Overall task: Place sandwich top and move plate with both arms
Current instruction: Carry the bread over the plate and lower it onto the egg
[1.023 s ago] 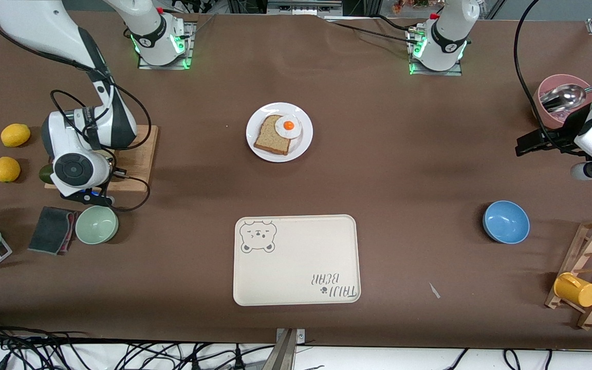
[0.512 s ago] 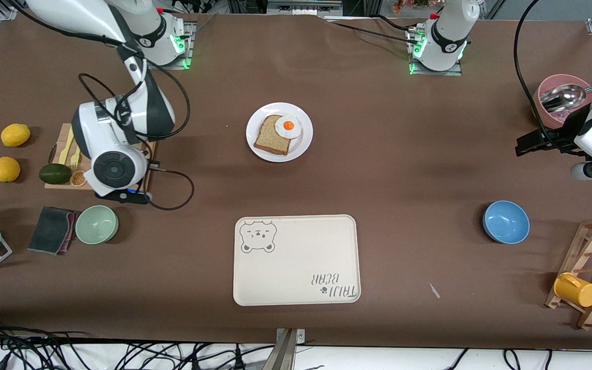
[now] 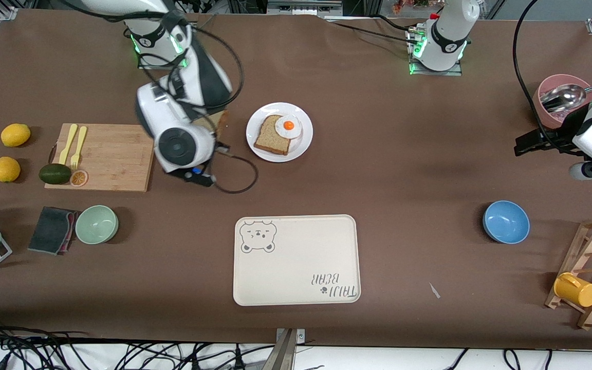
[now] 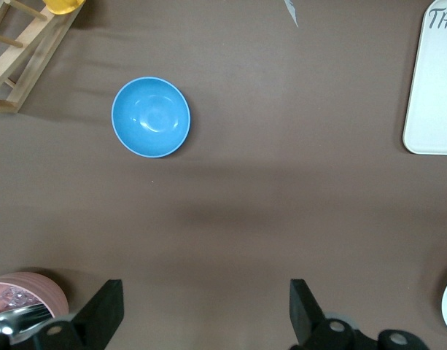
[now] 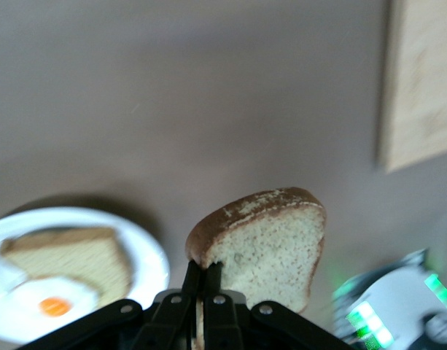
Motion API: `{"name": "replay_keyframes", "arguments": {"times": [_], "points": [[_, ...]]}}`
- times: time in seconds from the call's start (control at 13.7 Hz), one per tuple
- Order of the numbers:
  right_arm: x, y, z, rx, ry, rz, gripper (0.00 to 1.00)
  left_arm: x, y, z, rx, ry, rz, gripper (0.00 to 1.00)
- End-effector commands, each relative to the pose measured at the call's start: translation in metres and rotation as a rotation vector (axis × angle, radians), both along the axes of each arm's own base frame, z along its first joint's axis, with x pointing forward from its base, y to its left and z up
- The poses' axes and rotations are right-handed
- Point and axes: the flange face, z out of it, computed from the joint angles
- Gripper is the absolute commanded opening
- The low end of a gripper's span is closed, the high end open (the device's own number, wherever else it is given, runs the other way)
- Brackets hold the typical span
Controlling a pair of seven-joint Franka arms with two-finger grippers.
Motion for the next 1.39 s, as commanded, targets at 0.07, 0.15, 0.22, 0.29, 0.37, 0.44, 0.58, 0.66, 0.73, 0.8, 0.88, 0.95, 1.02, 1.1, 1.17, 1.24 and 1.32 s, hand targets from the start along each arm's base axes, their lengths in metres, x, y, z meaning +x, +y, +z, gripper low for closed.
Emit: {"name": "replay_keyframes", "arguments": {"times": [0.07, 0.15, 0.22, 0.29, 0.37, 0.44, 0.58, 0.66, 0.73, 0.8, 0.88, 0.95, 1.02, 1.1, 1.17, 1.24, 1.32], "points": [[-0.032, 0.104, -0.015, -0.054, -0.036, -0.064, 0.00, -0.003, -0.001, 0.002, -0.005, -0.011, -0.001, 1.00], [-0.038, 0.126, -0.023, -0.059, -0.063, -0.104, 0.00, -0.002, -0.001, 0.003, -0.005, -0.013, -0.001, 1.00], [-0.048, 0.146, -0.034, -0.070, -0.085, -0.127, 0.00, -0.003, -0.001, 0.002, -0.005, -0.012, -0.001, 1.00], [-0.061, 0.164, -0.043, -0.072, -0.107, -0.105, 0.00, -0.003, -0.001, 0.002, -0.005, -0.012, -0.001, 1.00], [-0.069, 0.172, -0.054, -0.076, -0.112, -0.092, 0.00, -0.003, -0.001, 0.002, -0.005, -0.012, -0.001, 1.00], [-0.071, 0.175, -0.066, -0.084, -0.114, -0.086, 0.00, -0.003, -0.002, 0.003, -0.005, -0.013, -0.002, 1.00], [-0.087, 0.186, -0.083, -0.138, -0.152, -0.011, 0.00, -0.003, -0.002, 0.003, -0.005, -0.012, -0.002, 1.00], [-0.090, 0.188, -0.088, -0.158, -0.165, 0.013, 0.00, -0.003, -0.002, 0.003, -0.005, -0.012, -0.002, 1.00], [-0.091, 0.188, -0.091, -0.161, -0.162, 0.014, 0.00, -0.003, -0.002, 0.003, -0.005, -0.012, -0.002, 1.00], [-0.090, 0.188, -0.093, -0.165, -0.166, 0.016, 0.00, -0.003, -0.002, 0.004, -0.005, -0.013, -0.002, 1.00], [-0.089, 0.188, -0.095, -0.163, -0.167, 0.014, 0.00, -0.003, -0.002, 0.004, -0.005, -0.013, -0.002, 1.00], [-0.085, 0.187, -0.094, -0.151, -0.176, 0.004, 0.00, -0.003, -0.002, 0.004, -0.005, -0.015, -0.001, 1.00], [-0.082, 0.188, -0.093, -0.137, -0.188, -0.001, 0.00, -0.003, -0.002, 0.004, -0.005, -0.015, -0.001, 1.00], [-0.083, 0.192, -0.095, -0.125, -0.201, 0.002, 0.00, -0.004, -0.002, 0.005, -0.004, -0.016, -0.001, 1.00], [-0.081, 0.193, -0.096, -0.116, -0.209, -0.002, 0.00, -0.004, -0.003, 0.005, -0.005, -0.016, -0.002, 1.00], [-0.079, 0.193, -0.096, -0.109, -0.214, -0.006, 0.00, -0.004, -0.003, 0.005, -0.003, -0.016, -0.002, 1.00], [-0.079, 0.194, -0.096, -0.103, -0.219, -0.006, 0.00, -0.004, -0.003, 0.006, -0.005, -0.016, -0.002, 1.00]]}}
